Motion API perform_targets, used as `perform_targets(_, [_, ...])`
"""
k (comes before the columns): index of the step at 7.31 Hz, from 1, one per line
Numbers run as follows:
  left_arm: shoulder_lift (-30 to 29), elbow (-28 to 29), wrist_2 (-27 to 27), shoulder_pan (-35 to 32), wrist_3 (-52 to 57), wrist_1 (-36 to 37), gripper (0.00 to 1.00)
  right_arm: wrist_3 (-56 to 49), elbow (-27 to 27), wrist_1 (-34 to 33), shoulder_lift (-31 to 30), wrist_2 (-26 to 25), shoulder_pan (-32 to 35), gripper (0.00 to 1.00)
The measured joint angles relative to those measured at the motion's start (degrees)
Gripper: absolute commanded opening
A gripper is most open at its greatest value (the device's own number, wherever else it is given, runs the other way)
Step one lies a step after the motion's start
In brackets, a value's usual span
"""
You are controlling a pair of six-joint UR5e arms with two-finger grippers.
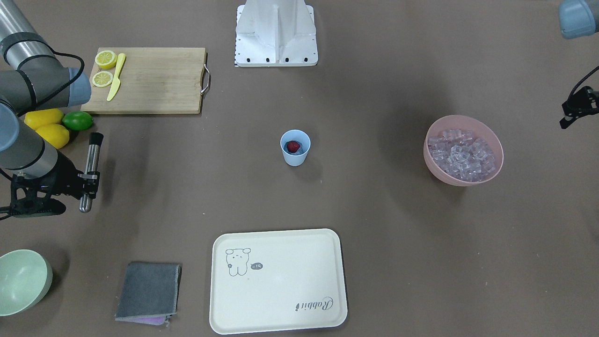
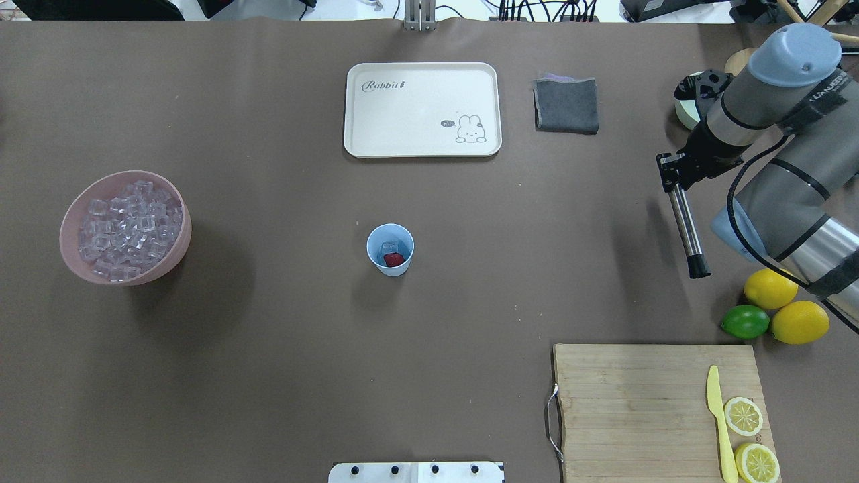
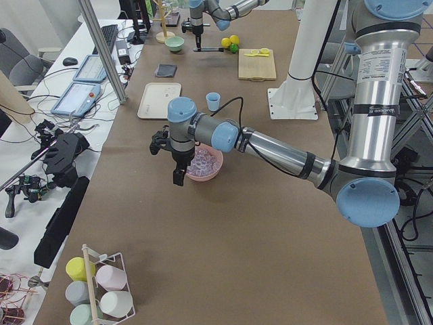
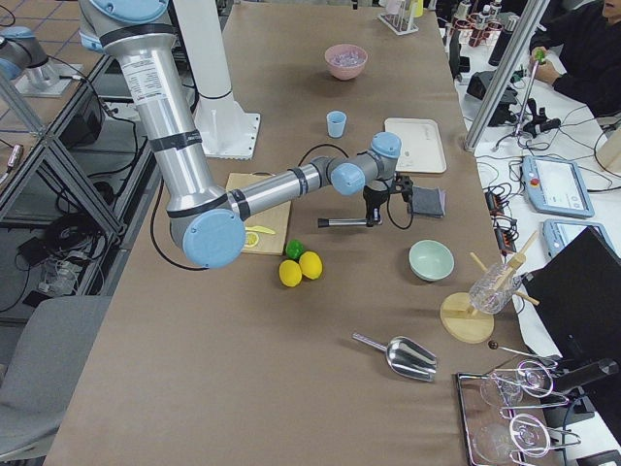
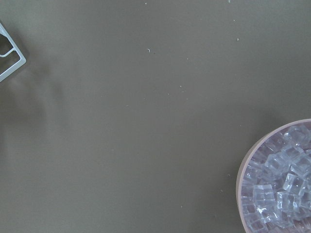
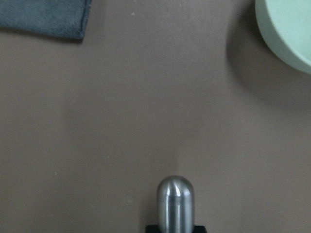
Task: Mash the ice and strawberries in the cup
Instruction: 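Lay the muddler down beside the lemons and open the right gripper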
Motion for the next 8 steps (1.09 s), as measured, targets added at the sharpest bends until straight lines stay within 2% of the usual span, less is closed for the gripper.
perform_targets(3, [0.45, -0.14, -0.02, -0.02, -0.1, -0.5, 0.98, -4.11, -3.27, 0.18, -1.3, 1.04, -0.25, 0.0])
perform_targets(4, [0.28, -0.14, 0.0, -0.01, -0.1, -0.53, 0.98, -4.1, -3.95, 0.18, -1.1, 1.28, -0.14, 0.29])
perform_targets(5, [0.07, -0.12, 0.0, 0.02, -0.1, -0.53, 0.98, -3.4, -4.54, 0.12, -0.79, 1.48, 0.11, 0.99])
perform_targets(8, [-0.77, 0.05, 0.0, 0.1, -0.2, -0.46, 0.97, -0.76, -4.92, 0.19, -0.49, 1.83, 1.02, 1.0])
